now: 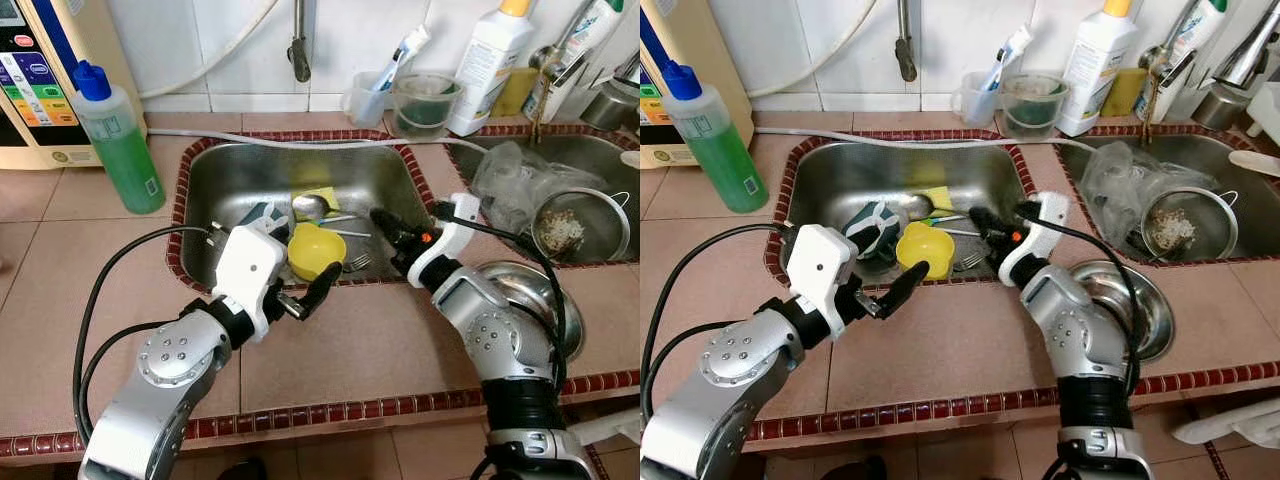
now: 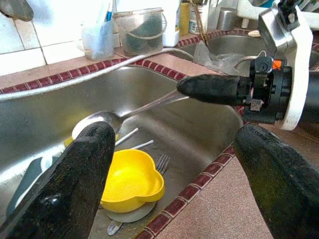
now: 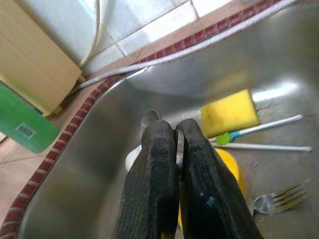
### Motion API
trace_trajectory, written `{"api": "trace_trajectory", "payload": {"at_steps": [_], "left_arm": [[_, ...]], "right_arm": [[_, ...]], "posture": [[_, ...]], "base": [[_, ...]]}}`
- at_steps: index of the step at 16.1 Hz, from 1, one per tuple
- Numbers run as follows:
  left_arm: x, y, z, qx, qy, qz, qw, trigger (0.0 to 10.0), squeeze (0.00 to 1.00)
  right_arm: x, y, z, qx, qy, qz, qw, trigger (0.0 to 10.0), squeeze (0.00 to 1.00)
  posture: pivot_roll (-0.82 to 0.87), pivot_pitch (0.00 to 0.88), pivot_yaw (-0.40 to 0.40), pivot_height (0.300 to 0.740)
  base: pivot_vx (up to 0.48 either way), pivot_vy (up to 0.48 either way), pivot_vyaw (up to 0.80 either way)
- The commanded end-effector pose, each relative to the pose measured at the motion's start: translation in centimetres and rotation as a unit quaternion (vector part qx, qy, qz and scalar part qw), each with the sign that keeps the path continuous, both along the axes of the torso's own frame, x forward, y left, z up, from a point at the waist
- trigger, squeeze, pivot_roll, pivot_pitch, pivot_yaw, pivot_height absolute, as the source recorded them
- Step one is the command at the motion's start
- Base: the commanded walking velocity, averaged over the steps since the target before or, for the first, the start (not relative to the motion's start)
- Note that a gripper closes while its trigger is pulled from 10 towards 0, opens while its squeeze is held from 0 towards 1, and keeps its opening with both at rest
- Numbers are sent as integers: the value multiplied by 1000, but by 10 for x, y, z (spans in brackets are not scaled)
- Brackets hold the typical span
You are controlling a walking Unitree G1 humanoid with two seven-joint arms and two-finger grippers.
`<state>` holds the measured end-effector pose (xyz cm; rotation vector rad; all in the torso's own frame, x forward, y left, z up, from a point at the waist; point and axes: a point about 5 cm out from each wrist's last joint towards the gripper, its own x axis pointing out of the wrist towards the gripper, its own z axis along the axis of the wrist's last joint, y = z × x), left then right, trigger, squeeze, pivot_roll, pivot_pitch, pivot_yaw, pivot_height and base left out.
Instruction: Kitchen organization
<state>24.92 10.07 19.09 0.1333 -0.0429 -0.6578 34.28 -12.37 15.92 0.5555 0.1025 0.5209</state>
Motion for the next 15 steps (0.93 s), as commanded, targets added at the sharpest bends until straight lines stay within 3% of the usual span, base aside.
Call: {"api": "trace_trajectory", "payload": {"at_steps": [1,2,8,10,12,13,15], "left_arm": [[-1,0,4,-1,-6,0,1000,10000,0],[-1,0,4,0,-7,0,1000,10000,0],[1,-1,5,0,-14,0,1000,10000,0],[4,1,7,-4,-22,8,1000,10000,0],[9,7,10,-12,-40,30,999,10000,0],[17,18,10,-25,-33,69,997,10000,0],[24,28,10,-46,-32,98,994,10000,0]], "right_arm": [[-1,-2,0,10,3,4,1000,10000,663],[-1,0,1,18,0,6,1000,10000,1000],[0,3,11,21,-31,14,999,10000,1000],[0,4,20,0,-76,14,997,10000,1000],[-1,5,29,-16,-110,4,994,10000,1000],[-2,6,38,-38,-147,-9,988,10000,1000],[-2,5,43,-71,-168,-32,983,10000,1000]], "posture": [[137,167,-54,740],[138,160,-54,740],[139,140,-56,740],[139,133,-55,740],[137,124,-55,740],[135,120,-55,740],[126,105,-58,740]], "base": [[0,0,0],[0,0,0],[0,0,0],[0,0,0],[0,0,0],[0,0,0],[0,0,0]]}}
